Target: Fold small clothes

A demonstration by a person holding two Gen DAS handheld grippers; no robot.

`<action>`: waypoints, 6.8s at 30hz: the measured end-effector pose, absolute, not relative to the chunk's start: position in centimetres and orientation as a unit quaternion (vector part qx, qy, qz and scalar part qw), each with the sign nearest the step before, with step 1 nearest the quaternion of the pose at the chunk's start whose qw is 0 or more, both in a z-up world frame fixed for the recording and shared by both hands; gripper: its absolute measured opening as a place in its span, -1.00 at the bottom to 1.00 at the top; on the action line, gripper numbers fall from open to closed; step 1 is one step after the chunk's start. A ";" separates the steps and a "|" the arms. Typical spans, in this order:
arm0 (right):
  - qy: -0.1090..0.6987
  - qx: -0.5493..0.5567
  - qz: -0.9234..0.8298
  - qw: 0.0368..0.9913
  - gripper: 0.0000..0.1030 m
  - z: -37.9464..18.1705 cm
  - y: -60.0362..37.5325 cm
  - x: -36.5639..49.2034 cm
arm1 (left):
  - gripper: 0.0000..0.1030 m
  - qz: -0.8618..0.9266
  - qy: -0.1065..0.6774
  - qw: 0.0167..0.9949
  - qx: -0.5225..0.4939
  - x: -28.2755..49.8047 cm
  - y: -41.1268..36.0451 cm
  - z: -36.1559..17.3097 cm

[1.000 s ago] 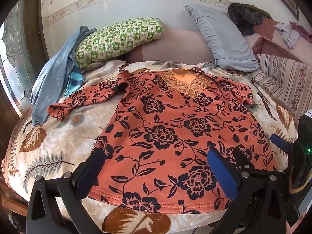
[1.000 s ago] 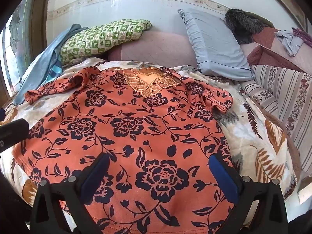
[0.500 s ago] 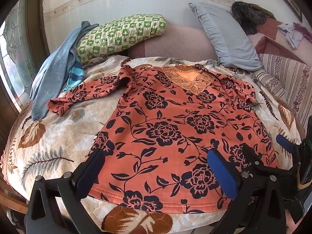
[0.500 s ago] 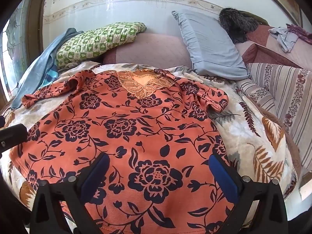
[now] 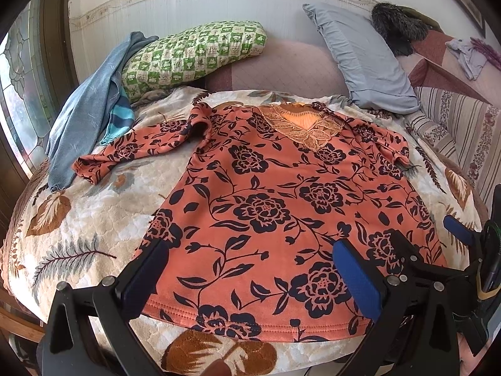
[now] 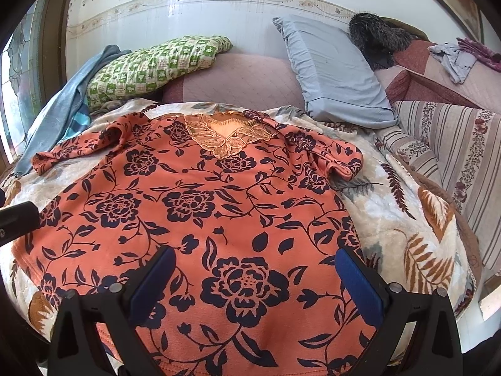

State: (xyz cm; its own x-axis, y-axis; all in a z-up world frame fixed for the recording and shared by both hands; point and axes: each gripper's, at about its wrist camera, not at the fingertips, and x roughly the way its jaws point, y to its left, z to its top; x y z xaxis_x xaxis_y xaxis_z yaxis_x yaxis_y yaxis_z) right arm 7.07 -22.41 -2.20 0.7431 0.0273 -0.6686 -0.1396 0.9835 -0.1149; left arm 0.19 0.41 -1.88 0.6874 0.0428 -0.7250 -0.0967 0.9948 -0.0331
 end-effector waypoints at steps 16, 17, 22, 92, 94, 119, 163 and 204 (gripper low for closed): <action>0.361 -0.077 0.040 0.929 0.99 -2.6 -22.8 7.1 | 1.00 0.028 0.403 0.914 -0.043 0.2 0.8 -2.2; 0.361 -0.077 0.040 0.928 0.99 -2.6 -22.8 7.1 | 1.00 0.028 0.404 0.913 -0.043 0.2 0.8 -2.2; 0.363 -0.075 0.039 0.928 0.99 -2.6 -22.9 7.1 | 1.00 0.030 0.403 0.914 -0.044 0.1 1.0 -2.2; 0.632 0.111 0.020 0.766 -0.83 -9.1 -36.0 8.7 | -0.85 0.032 0.534 0.817 -0.212 0.7 14.3 -9.9; 0.617 0.061 0.020 0.784 -0.85 -7.6 -35.2 8.4 | -0.85 0.020 0.522 0.831 -0.191 -0.7 12.8 -8.3; 0.508 0.000 0.020 0.861 0.24 0.4 -35.6 15.8 | 0.46 0.048 0.469 0.866 -0.167 0.6 11.5 -4.3; 0.438 0.103 0.294 0.843 -0.84 1.3 -14.3 35.8 | 0.49 0.007 0.405 0.900 -0.161 10.6 8.6 -9.8; 0.580 0.267 0.097 0.764 0.64 -9.7 -38.8 34.4 | 0.52 0.018 0.400 0.908 -0.120 11.5 6.7 -10.3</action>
State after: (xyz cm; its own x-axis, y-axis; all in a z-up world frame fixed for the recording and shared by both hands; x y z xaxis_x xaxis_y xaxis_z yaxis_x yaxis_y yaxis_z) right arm 34.45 -38.78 -9.67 0.3088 0.4580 -0.8336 0.1612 0.8386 0.5204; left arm 11.49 6.65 -10.32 0.6790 -0.0639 -0.7313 -0.1275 0.9708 -0.2032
